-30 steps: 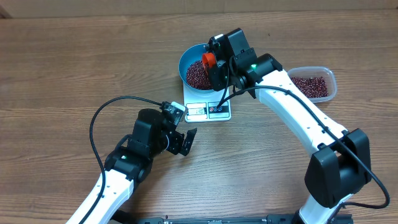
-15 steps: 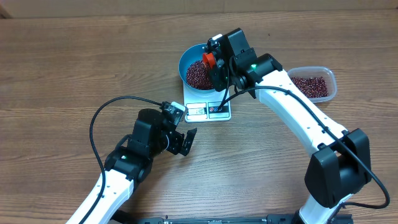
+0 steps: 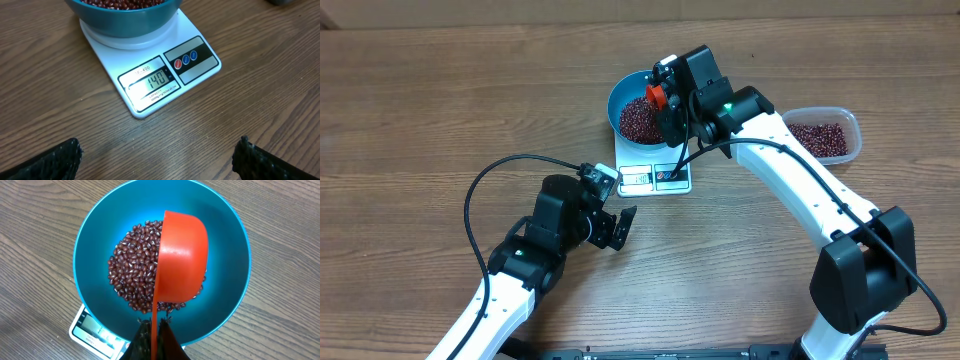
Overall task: Scoop item into bowl and weigh 150g on scale
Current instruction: 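Hold the red scoop tipped over the teal bowl, trickling beans in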
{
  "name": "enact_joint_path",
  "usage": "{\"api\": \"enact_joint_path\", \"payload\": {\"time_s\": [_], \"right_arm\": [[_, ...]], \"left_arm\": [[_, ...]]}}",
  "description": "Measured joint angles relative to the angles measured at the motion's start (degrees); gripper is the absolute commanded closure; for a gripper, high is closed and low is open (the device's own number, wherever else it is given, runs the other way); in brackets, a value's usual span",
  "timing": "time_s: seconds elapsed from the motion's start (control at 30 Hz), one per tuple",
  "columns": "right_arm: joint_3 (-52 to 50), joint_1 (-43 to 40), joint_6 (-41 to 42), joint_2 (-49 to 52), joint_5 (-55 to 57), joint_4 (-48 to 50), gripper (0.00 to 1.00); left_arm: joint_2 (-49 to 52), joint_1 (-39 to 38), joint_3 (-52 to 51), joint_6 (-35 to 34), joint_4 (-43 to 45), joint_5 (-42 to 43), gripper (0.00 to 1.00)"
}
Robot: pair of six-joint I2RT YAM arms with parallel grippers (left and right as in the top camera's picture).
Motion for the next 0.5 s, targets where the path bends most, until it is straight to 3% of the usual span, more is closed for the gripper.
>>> {"api": "enact_joint_path", "payload": {"time_s": [0.5], "right_arm": [[0.0, 0.02, -2.84, 0.0, 0.0, 0.0, 0.96]], "left_arm": [[0.0, 0.0, 0.0, 0.0, 0.0, 0.0, 0.0]]}}
